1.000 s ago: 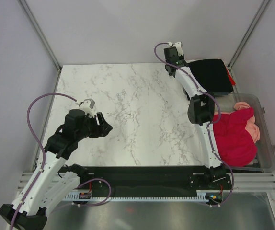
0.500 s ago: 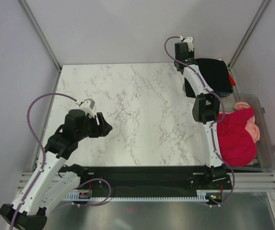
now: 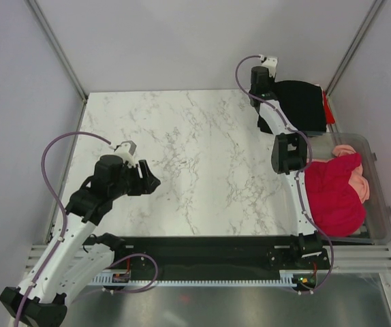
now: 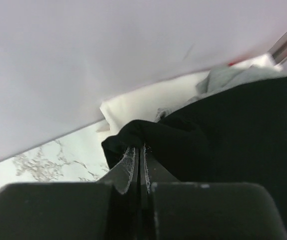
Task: Fold and stack the t-shirts
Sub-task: Neatly place the folded tshirt to the corner, then reset both grippers
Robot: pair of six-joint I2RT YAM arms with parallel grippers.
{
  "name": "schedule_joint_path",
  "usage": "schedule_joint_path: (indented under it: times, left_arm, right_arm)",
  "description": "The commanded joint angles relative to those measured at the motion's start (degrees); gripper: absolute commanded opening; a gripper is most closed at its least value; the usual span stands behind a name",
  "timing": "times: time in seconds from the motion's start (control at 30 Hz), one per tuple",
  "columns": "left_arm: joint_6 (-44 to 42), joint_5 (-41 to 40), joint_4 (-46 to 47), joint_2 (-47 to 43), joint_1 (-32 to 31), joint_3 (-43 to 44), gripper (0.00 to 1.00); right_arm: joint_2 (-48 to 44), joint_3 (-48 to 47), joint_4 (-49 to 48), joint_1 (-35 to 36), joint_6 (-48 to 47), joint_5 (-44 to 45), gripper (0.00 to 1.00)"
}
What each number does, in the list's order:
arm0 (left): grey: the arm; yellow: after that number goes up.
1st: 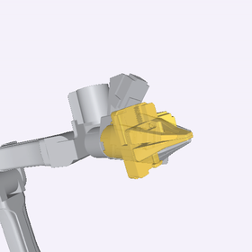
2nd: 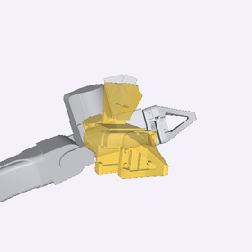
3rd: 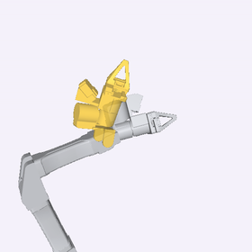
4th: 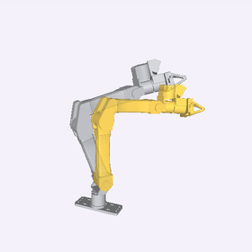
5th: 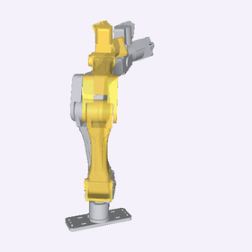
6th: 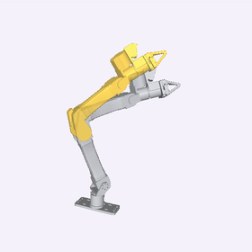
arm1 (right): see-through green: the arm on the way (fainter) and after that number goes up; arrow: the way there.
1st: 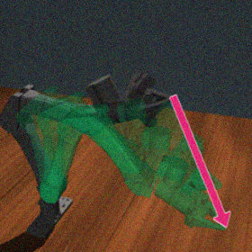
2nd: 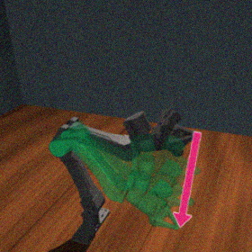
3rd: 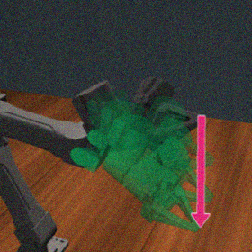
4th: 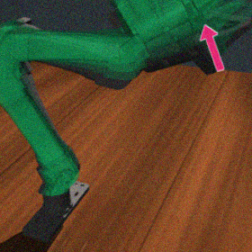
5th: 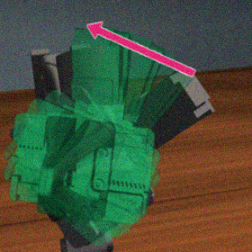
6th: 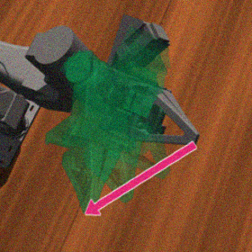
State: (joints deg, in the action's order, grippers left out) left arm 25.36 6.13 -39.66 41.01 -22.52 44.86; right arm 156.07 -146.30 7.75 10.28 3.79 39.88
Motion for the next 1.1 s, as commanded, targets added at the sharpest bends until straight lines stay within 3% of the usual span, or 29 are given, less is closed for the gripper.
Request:
schedule_joint_path:
  times: [0.0,0.1,0.13,0.2,0.3,0.33,0.4,0.47,0.63,0.7,0.87,0.9,1.07]
  left_arm:
    - [-0.4,-0.3,2.1,0.0,-0.1,-0.1,0.67]
    - [-0.4,-0.7,2.0,-0.2,-0.1,-0.1,0.67]
    - [-0.4,-0.8,2.0,-0.3,0.0,-0.1,0.68]
    - [-0.4,-1.0,1.9,-0.6,-0.1,0.0,0.67]
    - [-0.1,-1.1,2.0,-1.4,0.0,0.0,0.67]
    - [-0.1,-1.2,2.0,-1.6,-0.1,0.0,0.68]
    - [-0.1,-1.5,2.0,-1.9,-0.1,0.0,0.68]
    - [-0.2,-1.3,2.0,-2.1,-0.1,0.0,0.68]
    - [-0.2,-0.9,2.0,-3.0,-0.1,0.1,0.68]
    - [-0.3,-0.6,2.2,-3.2,-0.1,0.1,0.68]
    - [-0.2,0.0,2.3,-3.4,-0.2,0.0,0.69]
    - [-0.2,-0.1,2.3,-3.3,-0.3,-0.1,0.68]
    - [-0.5,0.8,2.4,-1.9,-0.5,0.0,0.68]
  right_arm:
    - [3.1,-2.3,-3.2,-2.5,5.0,-5.0,0.03]
    - [-0.5,2.3,-3.3,-1.8,2.2,-4.3,0.28]
    - [-2.1,4.0,-3.3,-1.8,2.2,-3.8,0.45]
    - [-7.1,8.6,-3.2,-1.8,2.5,-3.2,0.62]
    - [-14.4,11.6,-2.3,-1.8,2.6,-4.4,0.73]
    - [-16.1,11.8,-1.8,-1.8,2.7,-4.7,0.81]
    - [-22.1,12.2,-0.7,-1.8,3.2,-6.3,0.83]
    - [-26.8,14.6,-0.3,-1.8,4.6,-9.8,0.98]
    - [-44.1,21.1,9.8,-1.7,15.9,-15.5,0.98]
    - [-54.5,31.6,12.1,-1.5,19.1,-22.8,0.98]
    - [-79.4,66.4,12.6,3.1,27.6,-26.2,0.98]
    - [-86.9,70.4,13.3,3.9,28.4,-27.0,0.98]
    - [-106.8,88.4,21.1,7.4,33.6,-31.8,0.98]
